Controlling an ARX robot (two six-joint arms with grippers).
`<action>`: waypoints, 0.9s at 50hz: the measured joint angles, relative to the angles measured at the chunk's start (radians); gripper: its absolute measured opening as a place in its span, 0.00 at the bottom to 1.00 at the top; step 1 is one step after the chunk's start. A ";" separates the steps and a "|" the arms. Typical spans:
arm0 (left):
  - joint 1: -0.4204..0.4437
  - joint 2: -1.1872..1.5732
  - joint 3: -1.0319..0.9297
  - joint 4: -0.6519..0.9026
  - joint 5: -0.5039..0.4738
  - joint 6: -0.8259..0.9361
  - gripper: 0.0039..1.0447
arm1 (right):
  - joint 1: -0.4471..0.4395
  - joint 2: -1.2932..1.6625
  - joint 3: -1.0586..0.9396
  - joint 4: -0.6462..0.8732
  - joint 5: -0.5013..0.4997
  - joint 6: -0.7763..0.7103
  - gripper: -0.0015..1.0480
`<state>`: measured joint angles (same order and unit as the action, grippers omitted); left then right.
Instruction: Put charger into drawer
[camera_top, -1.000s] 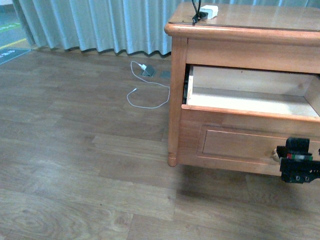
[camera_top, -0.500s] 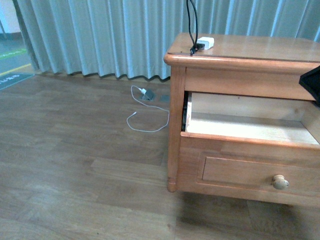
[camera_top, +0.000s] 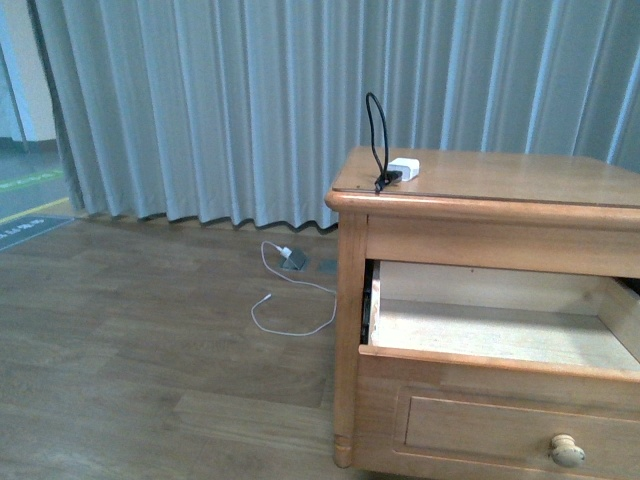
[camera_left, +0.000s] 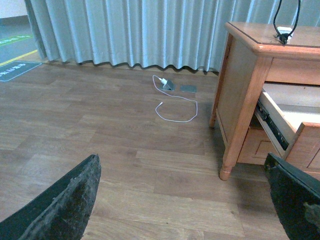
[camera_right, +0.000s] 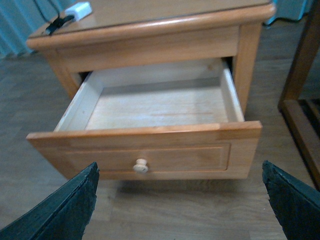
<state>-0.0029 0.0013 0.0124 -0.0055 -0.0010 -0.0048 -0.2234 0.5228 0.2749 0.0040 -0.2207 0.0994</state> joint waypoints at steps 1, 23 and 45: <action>0.000 0.000 0.000 0.000 0.000 0.000 0.95 | -0.005 -0.006 0.000 0.000 0.001 0.000 0.92; 0.000 0.000 0.000 0.000 0.000 0.000 0.95 | 0.077 -0.126 -0.166 0.281 0.074 -0.092 0.58; 0.000 0.000 0.000 0.000 0.000 0.000 0.95 | 0.079 -0.129 -0.167 0.280 0.080 -0.093 0.92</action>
<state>-0.0029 0.0013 0.0124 -0.0055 -0.0006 -0.0048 -0.1440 0.3935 0.1078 0.2840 -0.1402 0.0059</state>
